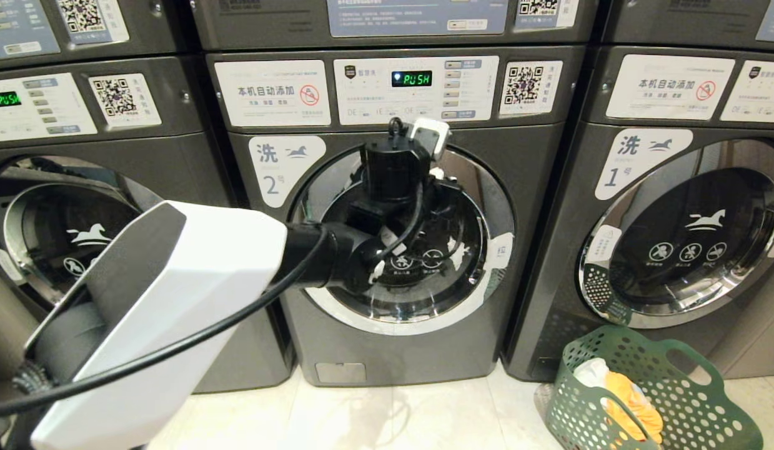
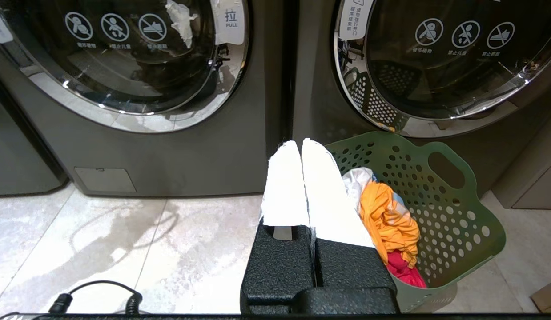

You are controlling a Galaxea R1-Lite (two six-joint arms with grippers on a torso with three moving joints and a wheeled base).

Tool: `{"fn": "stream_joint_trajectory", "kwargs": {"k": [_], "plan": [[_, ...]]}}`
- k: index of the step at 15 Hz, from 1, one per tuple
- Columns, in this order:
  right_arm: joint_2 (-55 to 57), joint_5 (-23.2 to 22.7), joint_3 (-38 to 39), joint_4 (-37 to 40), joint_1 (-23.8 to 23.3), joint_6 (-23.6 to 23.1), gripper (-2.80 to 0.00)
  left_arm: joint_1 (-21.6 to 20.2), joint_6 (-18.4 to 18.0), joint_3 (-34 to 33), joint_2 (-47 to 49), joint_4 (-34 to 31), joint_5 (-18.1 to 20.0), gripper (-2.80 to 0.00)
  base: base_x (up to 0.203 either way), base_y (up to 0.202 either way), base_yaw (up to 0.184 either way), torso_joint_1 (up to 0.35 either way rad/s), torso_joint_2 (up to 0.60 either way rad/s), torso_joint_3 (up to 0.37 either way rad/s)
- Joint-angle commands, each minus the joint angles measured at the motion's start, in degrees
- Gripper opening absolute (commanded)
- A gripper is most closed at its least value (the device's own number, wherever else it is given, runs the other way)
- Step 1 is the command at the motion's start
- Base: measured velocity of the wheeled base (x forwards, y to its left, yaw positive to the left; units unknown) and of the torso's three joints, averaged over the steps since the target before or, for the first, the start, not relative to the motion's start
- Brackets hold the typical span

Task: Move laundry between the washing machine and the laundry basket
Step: Close the washing machine door with the left hand

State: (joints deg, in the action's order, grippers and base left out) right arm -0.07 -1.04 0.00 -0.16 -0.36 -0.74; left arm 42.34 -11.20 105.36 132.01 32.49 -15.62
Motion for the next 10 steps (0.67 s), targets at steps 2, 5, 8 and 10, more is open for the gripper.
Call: {"fn": "stream_joint_trajectory", "kwargs": {"k": [2,5,8,10], "plan": [[0.1,0.0,0.0,0.0,0.0,0.0,-2.8,-2.9,-0.2,0.7,-4.8,0.1,-0.1,-2.8,0.0,0.0,0.0,0.0,0.0,0.0],[0.1,0.0,0.0,0.0,0.0,0.0,-2.8,-6.1,-0.2,1.2,-3.0,0.2,-0.1,-2.8,0.0,0.0,0.0,0.0,0.0,0.0],[0.1,0.0,0.0,0.0,0.0,0.0,-2.8,-7.7,0.2,2.2,0.1,0.6,0.0,-2.8,0.0,0.0,0.0,0.0,0.0,0.0],[0.1,0.0,0.0,0.0,0.0,0.0,-2.8,-8.2,1.5,3.5,2.4,0.6,1.3,-2.8,0.0,0.0,0.0,0.0,0.0,0.0]]}}
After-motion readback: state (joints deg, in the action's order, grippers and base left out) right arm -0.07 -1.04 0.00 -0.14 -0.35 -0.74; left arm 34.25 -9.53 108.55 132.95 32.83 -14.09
